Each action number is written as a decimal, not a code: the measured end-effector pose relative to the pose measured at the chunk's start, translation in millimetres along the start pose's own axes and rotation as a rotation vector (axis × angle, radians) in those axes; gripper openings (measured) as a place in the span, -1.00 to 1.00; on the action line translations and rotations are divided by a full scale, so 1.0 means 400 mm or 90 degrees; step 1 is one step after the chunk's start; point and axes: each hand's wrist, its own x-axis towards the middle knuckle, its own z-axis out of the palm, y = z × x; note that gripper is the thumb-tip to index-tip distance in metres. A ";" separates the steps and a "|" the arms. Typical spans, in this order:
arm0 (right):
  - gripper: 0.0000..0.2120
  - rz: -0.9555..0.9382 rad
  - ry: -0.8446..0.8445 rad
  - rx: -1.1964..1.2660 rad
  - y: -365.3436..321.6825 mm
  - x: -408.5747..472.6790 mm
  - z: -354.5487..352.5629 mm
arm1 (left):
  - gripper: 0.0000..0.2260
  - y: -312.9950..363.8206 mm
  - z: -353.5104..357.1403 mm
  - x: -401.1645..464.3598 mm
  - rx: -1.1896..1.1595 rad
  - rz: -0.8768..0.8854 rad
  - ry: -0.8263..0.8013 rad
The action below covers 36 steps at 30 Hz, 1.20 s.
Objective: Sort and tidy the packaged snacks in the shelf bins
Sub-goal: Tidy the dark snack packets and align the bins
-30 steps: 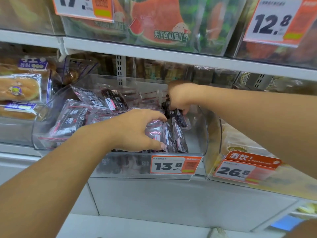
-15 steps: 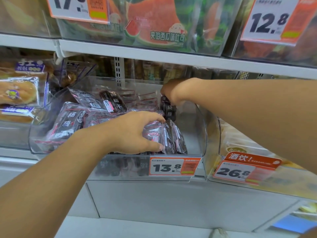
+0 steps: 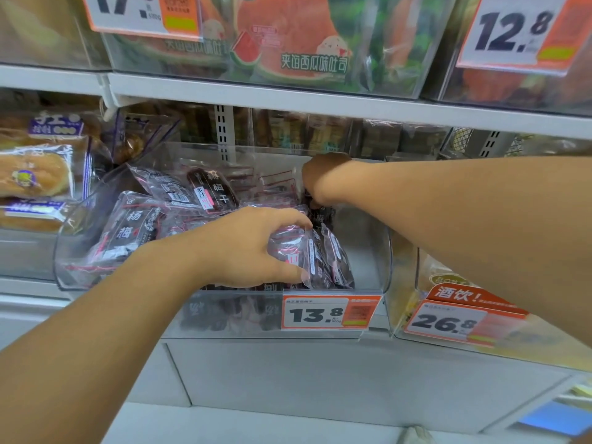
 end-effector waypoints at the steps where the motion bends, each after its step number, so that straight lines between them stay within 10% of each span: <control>1: -0.76 0.002 -0.008 0.008 -0.001 -0.004 -0.006 | -0.36 -0.001 -0.001 -0.001 0.002 0.006 0.002; 14: -0.27 0.025 -0.375 0.465 0.002 -0.033 -0.007 | -0.40 0.002 -0.005 -0.011 0.010 0.002 0.019; 29: -0.56 -0.032 -0.386 0.279 -0.009 -0.030 0.023 | -0.42 -0.002 0.004 -0.010 0.004 -0.020 -0.010; 32: -0.88 -0.078 -0.307 0.193 0.002 -0.019 0.027 | -0.41 -0.013 0.000 -0.015 -0.004 -0.013 -0.016; 36: -0.79 -0.170 -0.180 0.075 0.042 -0.055 -0.018 | -0.47 -0.004 -0.004 -0.014 0.000 0.001 0.006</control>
